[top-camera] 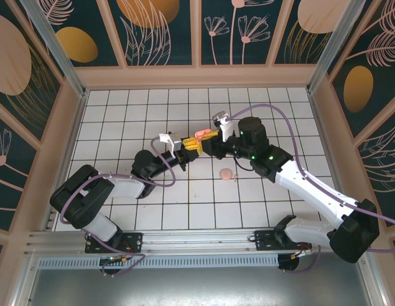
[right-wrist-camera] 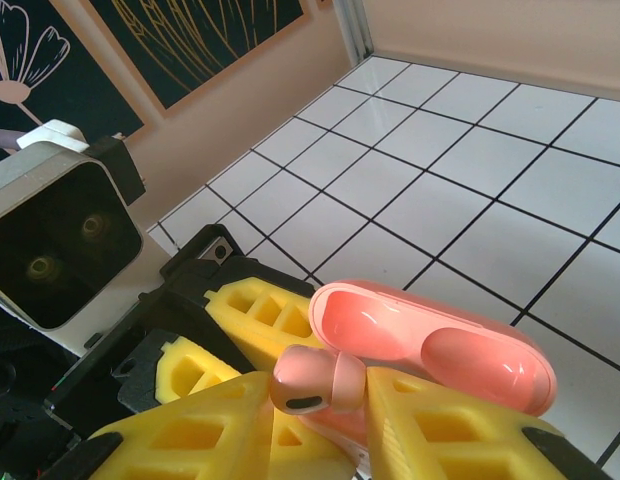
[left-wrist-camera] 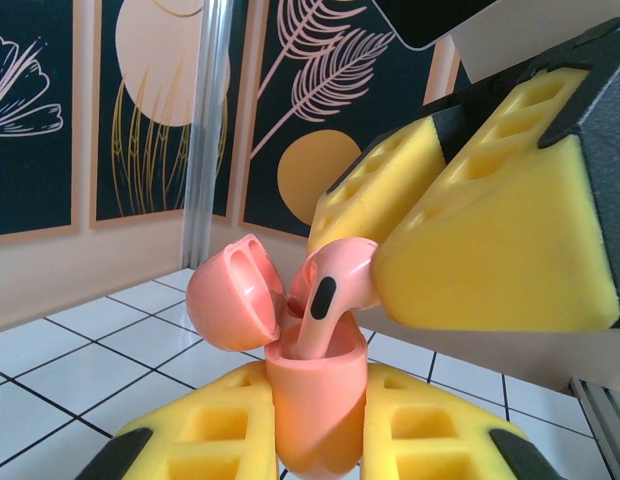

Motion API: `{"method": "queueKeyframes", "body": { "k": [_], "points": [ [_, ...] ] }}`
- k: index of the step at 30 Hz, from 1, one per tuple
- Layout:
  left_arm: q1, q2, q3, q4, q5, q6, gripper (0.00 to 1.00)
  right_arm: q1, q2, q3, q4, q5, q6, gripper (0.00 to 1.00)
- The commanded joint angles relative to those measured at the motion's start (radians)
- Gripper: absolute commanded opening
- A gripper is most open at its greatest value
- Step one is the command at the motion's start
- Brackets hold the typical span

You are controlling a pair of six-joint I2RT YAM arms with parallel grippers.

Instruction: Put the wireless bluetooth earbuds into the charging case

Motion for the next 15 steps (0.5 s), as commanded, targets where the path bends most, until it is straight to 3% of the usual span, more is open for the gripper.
{"method": "queueKeyframes", "body": {
  "k": [1,15],
  "points": [
    [-0.02,-0.057,0.031,0.115,0.07,0.031,0.13,-0.024,0.027,0.015,-0.068,0.037,-0.018,0.3],
    [-0.025,-0.058,0.038,0.099,0.118,0.058,0.13,-0.028,0.029,0.04,-0.146,0.016,-0.098,0.28]
  ]
}}
